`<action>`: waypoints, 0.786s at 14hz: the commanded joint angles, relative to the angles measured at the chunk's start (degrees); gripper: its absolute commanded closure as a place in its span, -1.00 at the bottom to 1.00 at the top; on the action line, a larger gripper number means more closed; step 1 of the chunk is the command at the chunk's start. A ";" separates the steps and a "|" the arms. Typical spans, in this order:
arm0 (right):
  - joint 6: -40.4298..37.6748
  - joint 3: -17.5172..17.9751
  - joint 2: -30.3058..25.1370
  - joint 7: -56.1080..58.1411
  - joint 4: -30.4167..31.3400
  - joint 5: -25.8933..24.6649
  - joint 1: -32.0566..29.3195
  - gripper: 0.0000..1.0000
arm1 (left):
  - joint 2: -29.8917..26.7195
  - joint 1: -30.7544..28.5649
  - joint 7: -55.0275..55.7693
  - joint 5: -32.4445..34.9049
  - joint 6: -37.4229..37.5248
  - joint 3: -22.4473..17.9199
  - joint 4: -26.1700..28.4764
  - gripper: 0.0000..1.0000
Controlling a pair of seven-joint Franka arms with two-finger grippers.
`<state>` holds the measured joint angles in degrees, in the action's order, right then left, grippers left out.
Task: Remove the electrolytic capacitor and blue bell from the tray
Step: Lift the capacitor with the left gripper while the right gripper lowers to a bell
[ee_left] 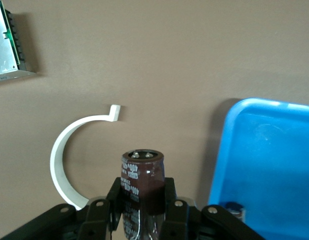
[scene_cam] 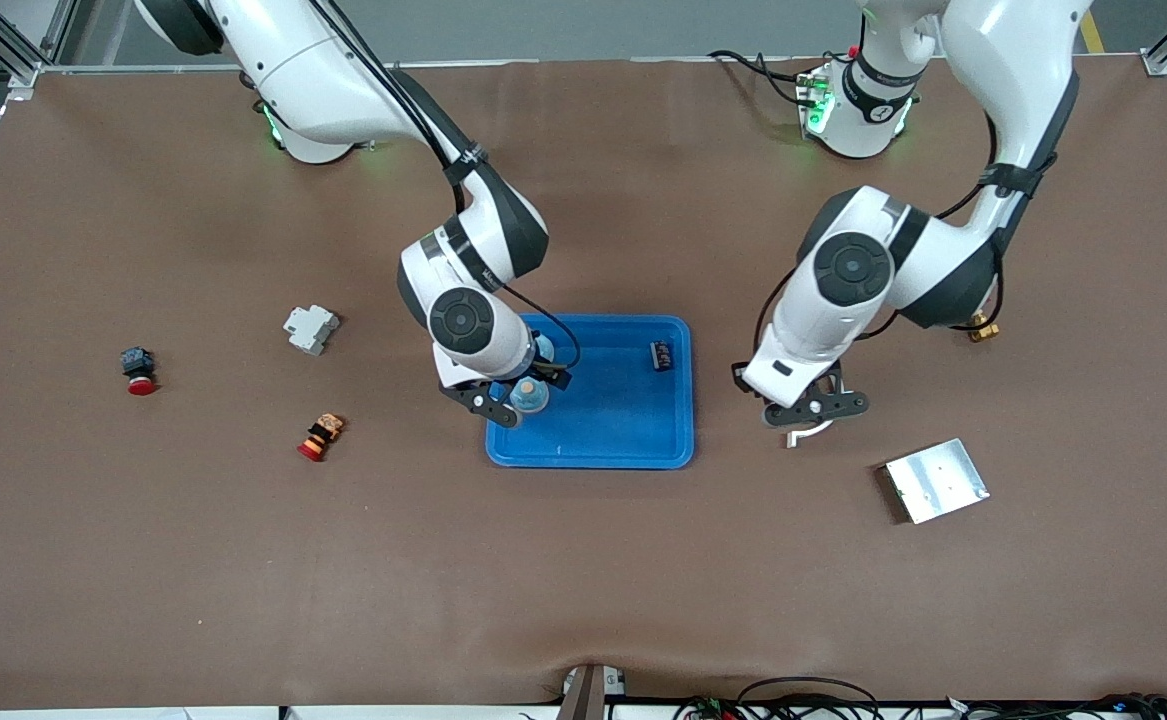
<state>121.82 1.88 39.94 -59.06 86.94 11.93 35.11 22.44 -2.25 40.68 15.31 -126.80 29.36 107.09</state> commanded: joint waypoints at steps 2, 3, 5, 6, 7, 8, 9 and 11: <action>2.37 -0.65 3.74 -1.59 -2.74 -2.43 1.37 -1.00 | -5.04 -3.73 -2.62 -0.19 -8.00 2.10 10.48 1.00; 2.37 -0.65 3.92 -1.33 -2.74 -2.70 1.19 -1.00 | -5.30 -4.51 -3.15 -0.19 -9.76 2.01 12.16 1.00; 2.46 -0.65 3.92 -0.54 -2.74 -3.23 0.58 -1.00 | -5.65 -5.48 -3.42 -0.02 -13.10 2.10 15.06 1.00; 2.55 -0.65 4.09 -0.36 -2.74 -3.23 0.32 -1.00 | -5.66 -5.57 -3.50 0.16 -14.95 2.10 16.47 1.00; 2.72 -0.65 4.10 -0.18 -2.74 -3.14 0.05 -1.00 | -5.66 -5.66 -3.94 0.25 -17.05 2.01 18.05 1.00; 2.90 -0.65 4.10 -0.18 -2.74 -3.05 0.05 -1.00 | -5.40 -5.83 -4.64 0.25 -18.73 2.01 19.19 1.00; 2.81 -0.65 4.10 -0.18 -2.66 -2.79 0.14 -1.00 | -5.13 -6.71 -4.73 0.51 -20.14 2.01 20.07 1.00; 2.90 -0.65 4.27 -0.36 -2.66 -2.88 0.92 -1.00 | -4.43 -7.50 -5.17 1.91 -21.47 2.01 20.87 1.00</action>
<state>124.99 0.88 43.30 -59.21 85.69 9.82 35.65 19.40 -7.75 36.75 15.60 -146.35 30.57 125.70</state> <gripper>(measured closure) 0.000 0.643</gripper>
